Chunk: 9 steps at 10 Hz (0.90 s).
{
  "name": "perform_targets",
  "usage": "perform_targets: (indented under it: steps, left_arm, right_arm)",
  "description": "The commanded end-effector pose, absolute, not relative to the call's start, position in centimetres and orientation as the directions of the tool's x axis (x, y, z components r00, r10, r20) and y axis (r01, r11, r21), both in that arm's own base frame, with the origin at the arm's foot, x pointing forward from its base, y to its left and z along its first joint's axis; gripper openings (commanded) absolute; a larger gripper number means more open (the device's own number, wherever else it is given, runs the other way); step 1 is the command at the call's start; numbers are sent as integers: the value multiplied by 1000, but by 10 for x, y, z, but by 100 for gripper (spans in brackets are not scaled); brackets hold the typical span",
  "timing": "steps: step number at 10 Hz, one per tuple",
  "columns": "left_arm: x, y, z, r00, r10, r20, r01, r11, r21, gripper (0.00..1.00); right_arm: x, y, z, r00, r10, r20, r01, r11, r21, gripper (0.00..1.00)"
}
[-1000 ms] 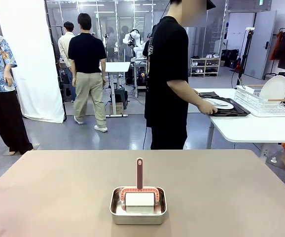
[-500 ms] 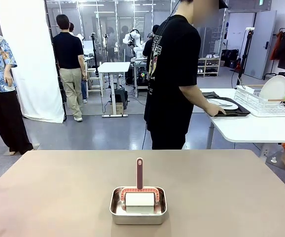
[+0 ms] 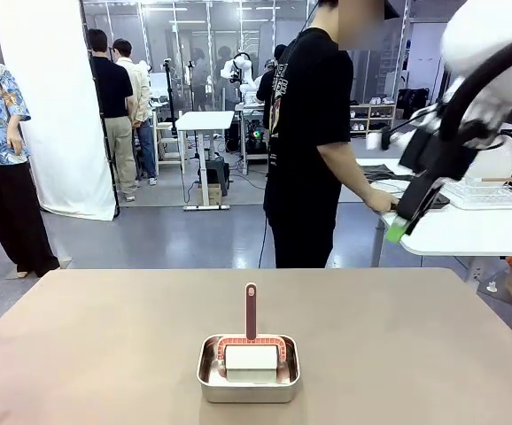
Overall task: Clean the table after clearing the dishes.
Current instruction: When the right (or left) Handle tray is removed, use the right hand (or left hand) to clean the right (or left) side of the table with the Lint Roller.
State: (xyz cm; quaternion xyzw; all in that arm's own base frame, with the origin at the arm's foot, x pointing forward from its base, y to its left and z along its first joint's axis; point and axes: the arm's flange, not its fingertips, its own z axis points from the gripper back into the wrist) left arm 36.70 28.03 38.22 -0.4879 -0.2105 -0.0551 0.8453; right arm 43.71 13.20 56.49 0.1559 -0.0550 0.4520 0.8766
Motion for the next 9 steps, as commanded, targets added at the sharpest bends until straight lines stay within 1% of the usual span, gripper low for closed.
perform_targets:
  steps: [1,2,4,5,6,9]
  left_arm:
    - [364,280,382,902,115,416,304,516,-801,100]
    - [364,280,382,902,115,416,304,516,-801,100]
    - [364,280,382,902,115,416,304,516,-801,100]
    - [364,280,382,902,115,416,304,516,-801,100]
    - [364,280,382,902,115,416,304,516,-801,100]
    - [364,280,382,902,115,416,304,516,-801,100]
  right_arm:
    - [408,149,536,539,807,241,-842,521,138,100]
    - [400,162,521,499,834,237,-865,496,77,100]
    - [394,171,512,477,850,223,-878,472,78,100]
    - [395,167,517,464,844,269,-879,476,24,100]
    - [397,176,512,482,849,216,-876,471,104,100]
    - [397,176,512,482,849,216,-876,471,104,100]
